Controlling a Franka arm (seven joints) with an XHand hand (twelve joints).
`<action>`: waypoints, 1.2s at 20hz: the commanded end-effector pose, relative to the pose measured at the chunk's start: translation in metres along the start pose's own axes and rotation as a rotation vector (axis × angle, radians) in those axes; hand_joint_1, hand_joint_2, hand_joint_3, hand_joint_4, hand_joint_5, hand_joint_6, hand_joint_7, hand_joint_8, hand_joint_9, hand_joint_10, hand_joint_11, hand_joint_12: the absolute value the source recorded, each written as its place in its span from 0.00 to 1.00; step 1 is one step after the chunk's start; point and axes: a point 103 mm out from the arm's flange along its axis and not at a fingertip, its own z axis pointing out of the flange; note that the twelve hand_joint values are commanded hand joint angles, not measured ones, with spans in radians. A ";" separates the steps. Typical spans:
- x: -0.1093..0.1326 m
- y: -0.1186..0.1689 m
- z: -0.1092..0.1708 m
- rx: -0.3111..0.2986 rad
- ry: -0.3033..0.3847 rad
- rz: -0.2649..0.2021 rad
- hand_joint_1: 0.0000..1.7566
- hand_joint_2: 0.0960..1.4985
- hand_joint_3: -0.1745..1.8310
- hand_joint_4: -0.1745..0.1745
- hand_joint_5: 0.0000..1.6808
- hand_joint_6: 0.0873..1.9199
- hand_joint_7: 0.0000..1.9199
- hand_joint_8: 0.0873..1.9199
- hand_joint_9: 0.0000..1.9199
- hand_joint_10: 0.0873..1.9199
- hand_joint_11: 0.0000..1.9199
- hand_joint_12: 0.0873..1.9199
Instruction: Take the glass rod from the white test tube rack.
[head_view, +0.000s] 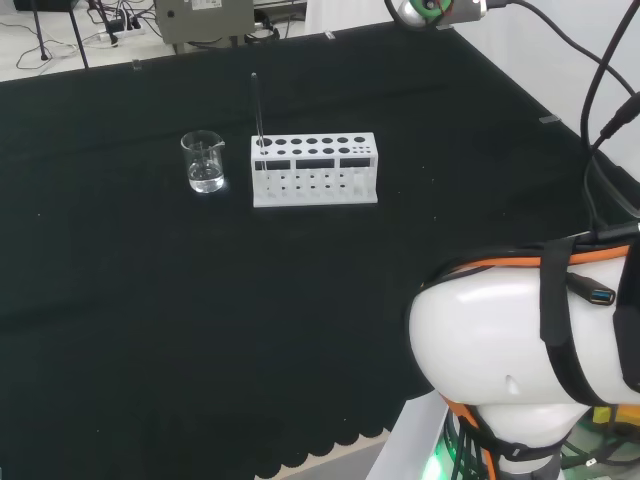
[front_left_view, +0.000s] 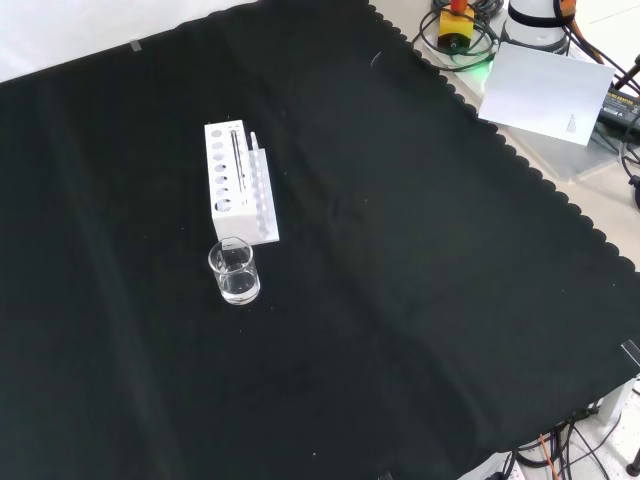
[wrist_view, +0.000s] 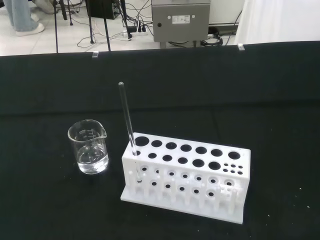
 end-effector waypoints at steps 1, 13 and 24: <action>0.000 0.000 0.000 -0.008 -0.003 0.004 0.37 0.48 0.39 0.22 0.05 0.09 0.07 0.23 0.18 0.24 0.15 0.39; -0.005 0.012 -0.004 -0.017 0.005 0.018 0.27 0.63 0.25 0.25 0.06 0.00 0.00 0.27 0.00 0.39 0.00 0.49; 0.008 0.066 -0.014 -0.019 0.044 -0.063 0.27 0.64 0.25 0.23 0.09 0.00 0.00 0.36 0.04 0.44 0.00 0.60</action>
